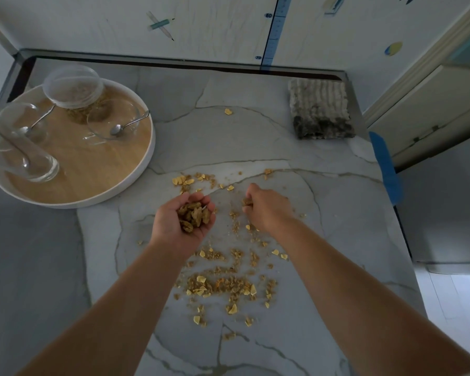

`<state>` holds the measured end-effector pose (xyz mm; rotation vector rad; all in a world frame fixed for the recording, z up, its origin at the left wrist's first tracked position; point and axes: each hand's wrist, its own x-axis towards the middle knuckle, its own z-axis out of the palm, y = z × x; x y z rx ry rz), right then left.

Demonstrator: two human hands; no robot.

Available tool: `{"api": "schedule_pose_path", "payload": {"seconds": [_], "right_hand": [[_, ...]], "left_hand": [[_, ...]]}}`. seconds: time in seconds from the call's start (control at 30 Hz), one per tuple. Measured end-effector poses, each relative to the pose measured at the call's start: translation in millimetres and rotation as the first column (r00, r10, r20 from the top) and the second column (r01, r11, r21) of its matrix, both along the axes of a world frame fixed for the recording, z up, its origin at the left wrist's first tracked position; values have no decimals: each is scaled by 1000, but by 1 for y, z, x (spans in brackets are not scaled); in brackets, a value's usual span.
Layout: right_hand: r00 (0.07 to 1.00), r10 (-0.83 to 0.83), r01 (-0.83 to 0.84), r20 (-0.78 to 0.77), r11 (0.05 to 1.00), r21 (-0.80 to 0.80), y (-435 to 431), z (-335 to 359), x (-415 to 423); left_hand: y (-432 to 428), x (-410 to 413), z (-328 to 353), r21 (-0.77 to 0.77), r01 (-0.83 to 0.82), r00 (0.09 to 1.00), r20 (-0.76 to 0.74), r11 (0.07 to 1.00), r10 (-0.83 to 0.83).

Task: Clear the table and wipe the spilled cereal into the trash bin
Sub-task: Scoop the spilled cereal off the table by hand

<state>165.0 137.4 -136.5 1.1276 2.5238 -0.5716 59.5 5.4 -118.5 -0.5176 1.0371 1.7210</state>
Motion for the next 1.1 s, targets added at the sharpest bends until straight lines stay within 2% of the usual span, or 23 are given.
{"api": "schedule_pose_path", "payload": {"seconds": [0.1,0.17,0.2,0.23,0.27,0.3,0.33,0.37,0.4,0.43,0.5,0.63,0.73,0.83,0.9,0.97,1.03,1.1], "right_hand": [[998,-41,41,-44,999,2,2,0,-5],[961,-202,173,-188,972,-159,4,2,-3],[901,-343,257,-267,916,-308,6,4,0],[796,-519,329,-311,802,-498,9,7,4],[657,-694,351,-296,628,-694,11,11,10],[509,-828,303,-234,427,-852,13,15,17],[384,-910,211,-154,249,-945,16,18,25],[294,-952,111,-81,118,-987,18,19,33],[231,-973,27,-24,31,-999,20,20,41],[188,-982,-37,14,-21,-999,21,21,49],[144,-988,-123,50,-68,-990,23,23,66],[153,-986,-167,70,-95,-981,23,26,90],[151,-986,0,77,-78,-997,25,23,101],[193,-981,340,33,36,-940,24,19,102],[309,-948,516,-73,232,-825,25,14,103],[455,-866,572,-205,462,-678,24,9,103],[615,-739,560,-274,654,-509,25,6,104],[780,-567,472,-265,812,-344,25,5,100]], "left_hand": [[-1,0,1,-14,-8,1000,5,1000,8],[-2,0,2,-25,-13,1000,9,1000,13],[-2,-1,3,-28,-16,1000,10,999,16],[-2,-1,4,-30,-16,1000,8,999,17],[-2,0,5,-31,-15,1000,5,999,15],[-1,1,6,-31,-13,1000,1,999,13],[0,3,7,-29,-11,1000,-1,1000,11],[0,5,7,-24,-8,1000,-2,1000,8],[1,7,8,-19,-2,1000,-2,1000,2],[2,9,8,-16,6,1000,-2,1000,-6],[4,17,9,-15,18,1000,-1,1000,-18],[8,33,11,-27,27,1000,-3,999,-27],[9,42,12,-17,9,1000,25,1000,-9],[10,49,12,-18,6,1000,23,1000,-6],[11,56,12,-19,0,1000,26,1000,1],[11,63,12,-11,-11,999,31,1000,12],[10,70,11,-9,-19,1000,12,1000,19],[10,77,10,-2,-27,1000,-3,1000,27]]}}
